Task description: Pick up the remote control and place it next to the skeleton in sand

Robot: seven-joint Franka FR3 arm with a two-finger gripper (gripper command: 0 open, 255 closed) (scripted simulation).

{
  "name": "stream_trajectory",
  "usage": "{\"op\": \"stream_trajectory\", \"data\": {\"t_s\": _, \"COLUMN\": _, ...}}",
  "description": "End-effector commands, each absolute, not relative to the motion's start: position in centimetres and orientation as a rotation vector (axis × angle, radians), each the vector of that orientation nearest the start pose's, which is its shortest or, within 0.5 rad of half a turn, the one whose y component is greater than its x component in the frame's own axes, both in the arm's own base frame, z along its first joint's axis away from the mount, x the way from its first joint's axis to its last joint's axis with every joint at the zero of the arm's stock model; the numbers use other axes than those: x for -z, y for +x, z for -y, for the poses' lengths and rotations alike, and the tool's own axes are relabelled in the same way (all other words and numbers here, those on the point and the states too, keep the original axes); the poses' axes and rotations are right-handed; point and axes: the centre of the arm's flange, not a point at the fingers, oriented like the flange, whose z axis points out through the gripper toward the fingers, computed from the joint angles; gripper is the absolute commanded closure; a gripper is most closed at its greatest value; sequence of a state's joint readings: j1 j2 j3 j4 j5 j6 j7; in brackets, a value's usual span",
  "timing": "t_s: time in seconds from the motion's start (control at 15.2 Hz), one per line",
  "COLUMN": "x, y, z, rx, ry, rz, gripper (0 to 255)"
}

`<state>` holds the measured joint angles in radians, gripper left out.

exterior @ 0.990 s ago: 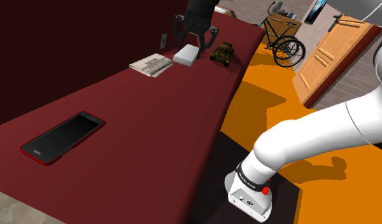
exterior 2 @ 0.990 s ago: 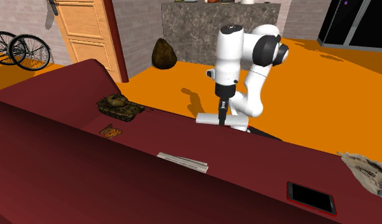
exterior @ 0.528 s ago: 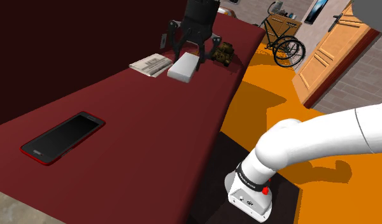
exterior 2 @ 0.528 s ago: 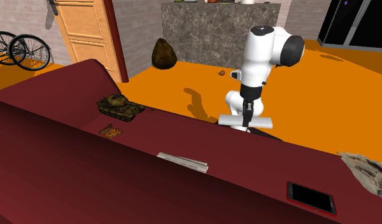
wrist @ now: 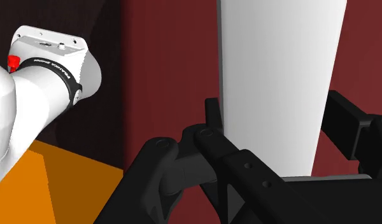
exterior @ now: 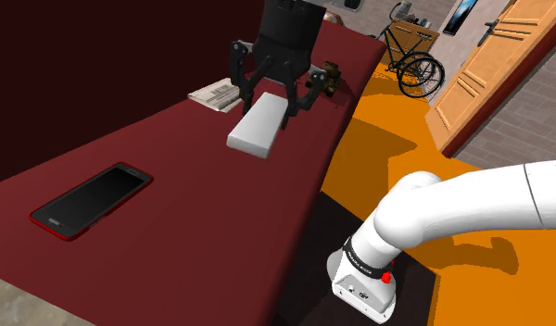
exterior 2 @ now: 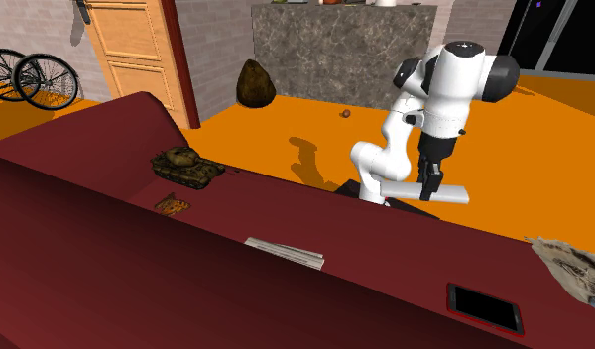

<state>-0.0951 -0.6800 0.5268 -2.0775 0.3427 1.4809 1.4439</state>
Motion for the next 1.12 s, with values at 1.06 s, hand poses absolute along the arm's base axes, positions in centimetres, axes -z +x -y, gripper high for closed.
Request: {"op": "stream_trajectory", "data": {"t_s": 1.06, "x": -61.6, "y": 16.3, "z": -40.6, "rx": -0.016, "ry": -2.678, "rz": -1.607, "gripper": 255}}
